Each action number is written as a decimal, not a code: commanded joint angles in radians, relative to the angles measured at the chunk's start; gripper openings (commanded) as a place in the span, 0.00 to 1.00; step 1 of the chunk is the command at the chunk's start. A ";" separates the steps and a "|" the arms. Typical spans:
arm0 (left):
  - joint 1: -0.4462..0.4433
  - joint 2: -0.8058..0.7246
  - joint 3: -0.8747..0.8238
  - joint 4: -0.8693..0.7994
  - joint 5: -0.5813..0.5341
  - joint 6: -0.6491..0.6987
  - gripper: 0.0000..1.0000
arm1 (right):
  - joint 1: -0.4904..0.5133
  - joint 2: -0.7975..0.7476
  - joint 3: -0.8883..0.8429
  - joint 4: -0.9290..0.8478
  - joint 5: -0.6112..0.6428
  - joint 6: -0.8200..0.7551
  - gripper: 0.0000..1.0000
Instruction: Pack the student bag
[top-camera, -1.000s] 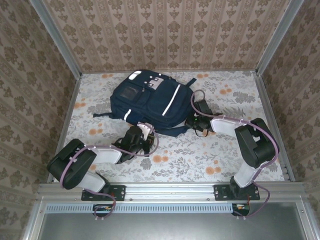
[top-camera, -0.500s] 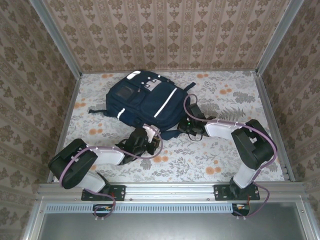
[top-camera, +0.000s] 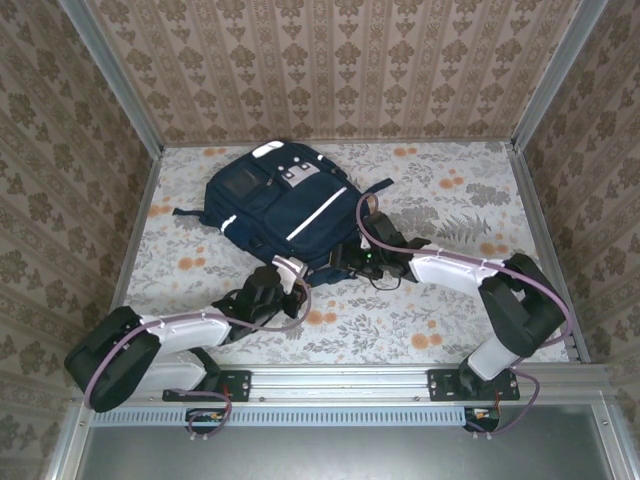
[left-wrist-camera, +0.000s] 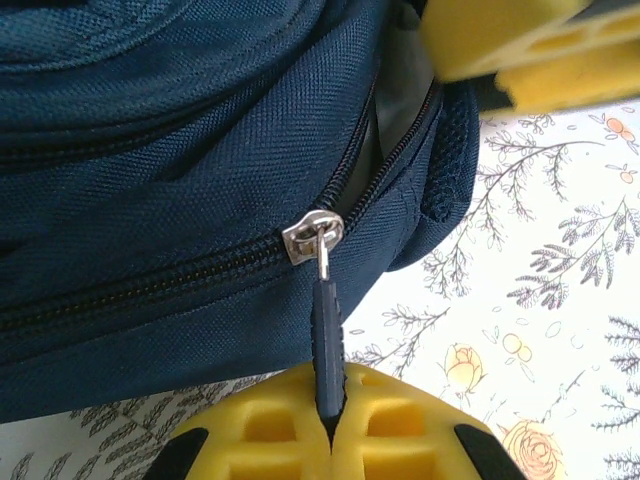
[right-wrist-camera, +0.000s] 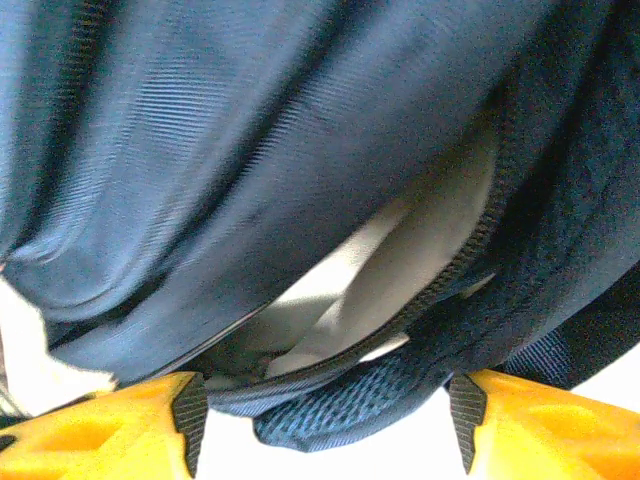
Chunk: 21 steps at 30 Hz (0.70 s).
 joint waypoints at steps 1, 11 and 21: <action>-0.009 -0.011 -0.001 -0.011 0.027 0.041 0.00 | 0.004 -0.036 0.030 -0.070 -0.075 -0.075 0.64; -0.031 0.148 0.082 0.038 0.153 0.041 0.00 | -0.002 -0.077 0.001 -0.079 -0.061 -0.061 0.59; -0.036 0.082 0.025 0.034 0.088 0.045 0.00 | -0.056 0.061 0.403 -0.362 0.158 -0.381 0.72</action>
